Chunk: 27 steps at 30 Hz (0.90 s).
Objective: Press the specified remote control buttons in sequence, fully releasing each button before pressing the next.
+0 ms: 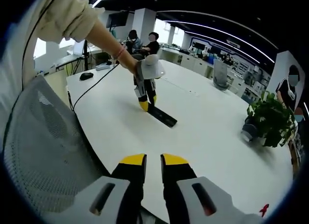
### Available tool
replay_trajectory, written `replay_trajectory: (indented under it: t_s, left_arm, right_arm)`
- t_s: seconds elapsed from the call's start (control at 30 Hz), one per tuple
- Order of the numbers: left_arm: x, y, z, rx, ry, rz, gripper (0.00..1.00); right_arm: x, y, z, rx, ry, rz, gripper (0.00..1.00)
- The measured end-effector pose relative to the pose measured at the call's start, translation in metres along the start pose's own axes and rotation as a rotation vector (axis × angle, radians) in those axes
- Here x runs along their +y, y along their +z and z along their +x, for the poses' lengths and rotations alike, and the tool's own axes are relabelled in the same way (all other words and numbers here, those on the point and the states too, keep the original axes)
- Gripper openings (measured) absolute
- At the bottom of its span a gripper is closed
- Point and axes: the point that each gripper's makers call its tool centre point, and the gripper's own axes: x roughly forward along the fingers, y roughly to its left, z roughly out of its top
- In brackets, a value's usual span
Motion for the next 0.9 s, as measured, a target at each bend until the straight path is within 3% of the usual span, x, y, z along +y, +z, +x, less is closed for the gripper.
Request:
replay_trajectory:
  t_s: [0.9]
  left_arm:
    - [-0.071, -0.009, -0.007, -0.017, -0.077, 0.052, 0.24]
  right_arm:
    - [0.005, -0.003, 0.002, 0.027, 0.018, -0.041, 0.1]
